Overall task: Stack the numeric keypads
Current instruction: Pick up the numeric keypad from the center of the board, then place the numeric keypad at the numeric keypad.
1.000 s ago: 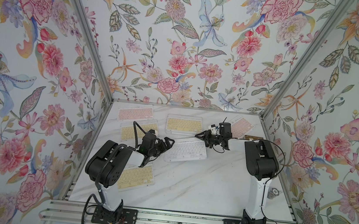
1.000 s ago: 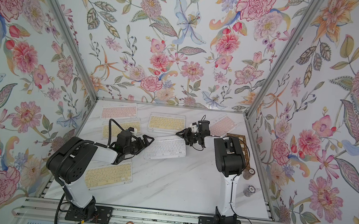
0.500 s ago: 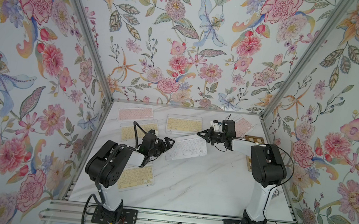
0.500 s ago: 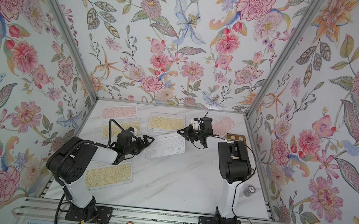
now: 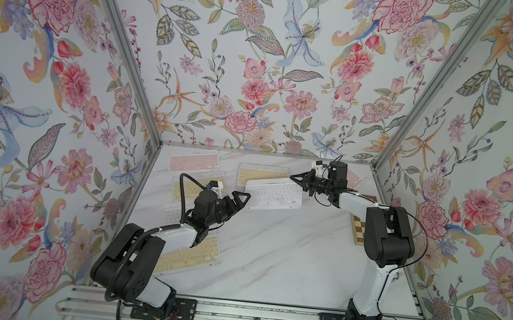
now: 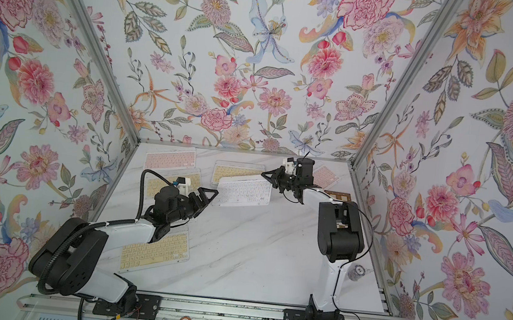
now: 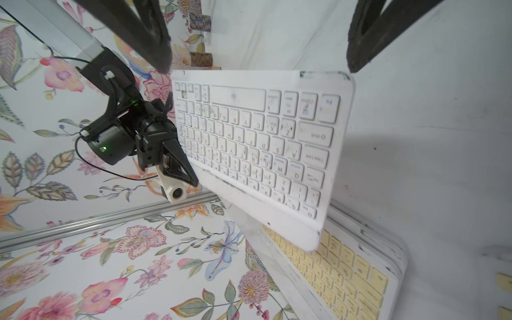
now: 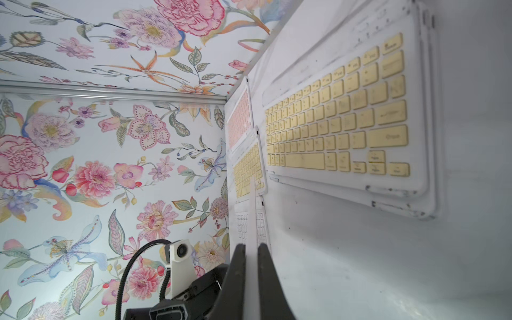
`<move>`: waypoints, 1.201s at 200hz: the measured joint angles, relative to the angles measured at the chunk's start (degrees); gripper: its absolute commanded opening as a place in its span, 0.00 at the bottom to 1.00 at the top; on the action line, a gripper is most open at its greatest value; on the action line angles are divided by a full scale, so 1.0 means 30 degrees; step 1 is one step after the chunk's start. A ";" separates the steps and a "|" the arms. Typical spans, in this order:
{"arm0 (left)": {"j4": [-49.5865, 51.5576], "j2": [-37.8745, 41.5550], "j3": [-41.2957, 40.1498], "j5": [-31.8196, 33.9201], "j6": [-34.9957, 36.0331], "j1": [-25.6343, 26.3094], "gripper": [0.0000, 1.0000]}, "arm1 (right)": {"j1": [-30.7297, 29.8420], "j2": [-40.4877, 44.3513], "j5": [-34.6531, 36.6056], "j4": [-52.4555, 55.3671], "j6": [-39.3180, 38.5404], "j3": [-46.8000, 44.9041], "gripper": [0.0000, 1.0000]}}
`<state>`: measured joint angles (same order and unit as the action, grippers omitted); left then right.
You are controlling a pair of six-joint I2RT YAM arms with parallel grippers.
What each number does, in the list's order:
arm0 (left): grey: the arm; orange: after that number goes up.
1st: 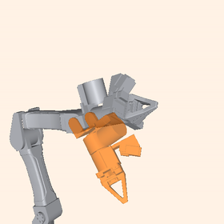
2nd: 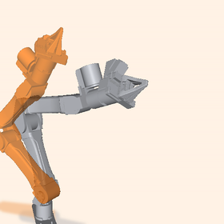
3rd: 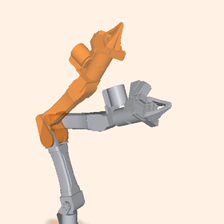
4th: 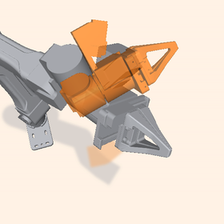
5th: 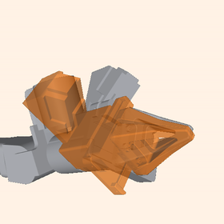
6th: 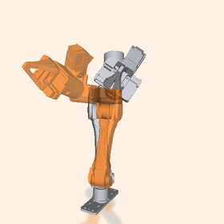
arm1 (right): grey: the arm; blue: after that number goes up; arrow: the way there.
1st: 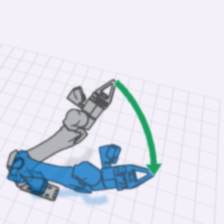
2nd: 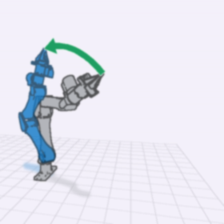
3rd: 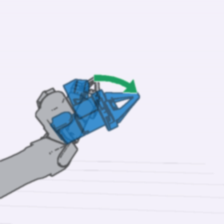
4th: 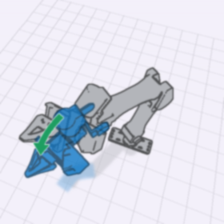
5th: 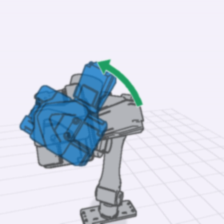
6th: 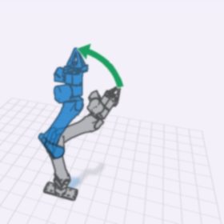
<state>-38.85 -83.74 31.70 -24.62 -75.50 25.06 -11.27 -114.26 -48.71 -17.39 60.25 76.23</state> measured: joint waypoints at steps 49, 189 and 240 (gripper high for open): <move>-0.2353 -0.0903 0.1027 0.0765 -0.2310 0.1428 0.89 | -0.0066 -0.0168 0.0036 -0.1144 0.1690 0.2186 0.05; -0.8029 -0.5646 0.3300 0.5020 -0.3927 0.1763 0.08 | -0.0627 -0.1486 0.0087 -0.3381 0.4634 0.2441 0.27; -0.9442 -0.6076 0.3883 0.5894 -0.4124 0.1763 0.00 | -0.0590 -0.1479 -0.0255 -0.5668 0.5734 0.0903 0.59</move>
<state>-67.18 -101.97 43.35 -6.94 -87.88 30.35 -13.04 -118.69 -49.47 -34.39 77.45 78.94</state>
